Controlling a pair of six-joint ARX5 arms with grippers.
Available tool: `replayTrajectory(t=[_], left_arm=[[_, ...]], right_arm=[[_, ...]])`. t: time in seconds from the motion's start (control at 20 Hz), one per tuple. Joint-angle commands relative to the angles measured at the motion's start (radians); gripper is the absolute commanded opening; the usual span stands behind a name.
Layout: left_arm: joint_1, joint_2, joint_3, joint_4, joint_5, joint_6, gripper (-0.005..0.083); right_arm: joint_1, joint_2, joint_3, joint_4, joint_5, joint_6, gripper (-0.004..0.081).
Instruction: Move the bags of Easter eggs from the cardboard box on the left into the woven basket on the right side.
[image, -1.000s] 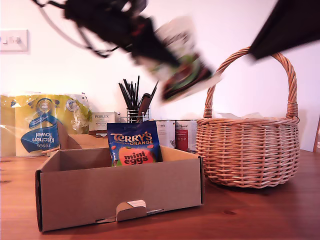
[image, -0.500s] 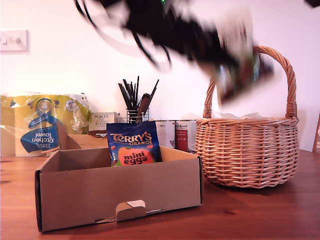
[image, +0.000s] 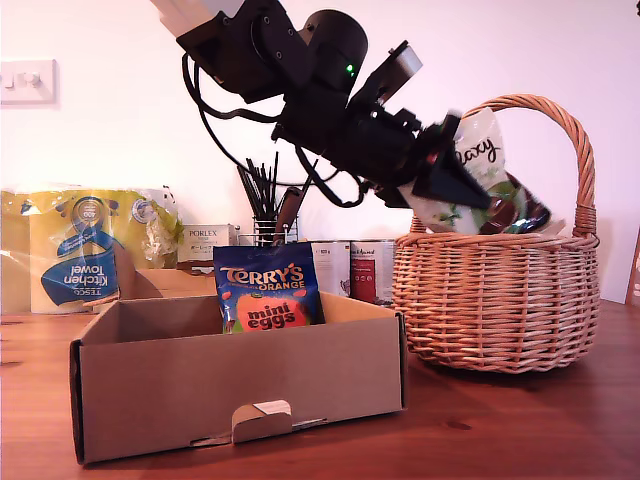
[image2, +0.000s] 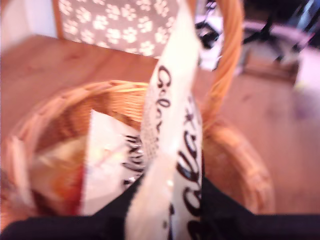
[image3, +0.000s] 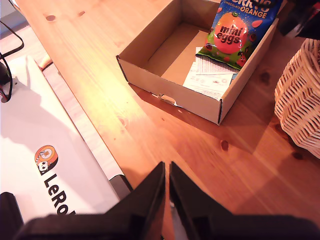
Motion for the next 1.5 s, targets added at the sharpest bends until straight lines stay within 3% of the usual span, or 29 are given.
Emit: replayTrajectory(t=[0.0,0.25,0.35,0.5,0.6,0.85,1.15,1.3,1.45], left_arm=[[-0.006,0.005,-0.006,-0.006,0.008,-0.058,-0.0021],[-0.036,0.005,-0.006,-0.014,-0.004,-0.137,0.002],[-0.054,0.005,-0.006,-0.004,-0.028,-0.154,0.0147],[-0.072,0.005,-0.006,0.011,-0.093,-0.151,0.0407],[-0.074,0.005,-0.005,0.017,-0.121,-0.138,0.0464],[-0.062,0.005,0.022,0.025,-0.252,-0.055,0.0464],[-0.035,-0.001,0.064,0.009,-0.32,-0.011,0.0454],[-0.033,-0.012,0.09,-0.073,-0.366,0.088,0.0367],[-0.033,-0.051,0.092,-0.172,-0.386,0.111,0.0234]], right_arm=[[-0.003,-0.004,0.007,0.002,0.001,-0.004,-0.0012],[-0.003,-0.004,0.007,0.004,0.0,-0.006,-0.0012],[-0.003,-0.004,0.007,0.003,0.0,-0.006,-0.0012],[-0.003,-0.004,0.007,0.003,0.0,-0.006,-0.0012],[-0.003,-0.004,0.007,0.003,0.0,-0.006,-0.0012],[-0.003,-0.004,0.007,0.003,-0.001,-0.006,-0.0012],[-0.002,-0.004,0.007,0.004,-0.002,-0.006,-0.0012],[-0.002,-0.004,0.007,0.006,-0.002,-0.006,-0.0012],[-0.002,-0.004,0.007,0.018,-0.004,-0.006,-0.0012]])
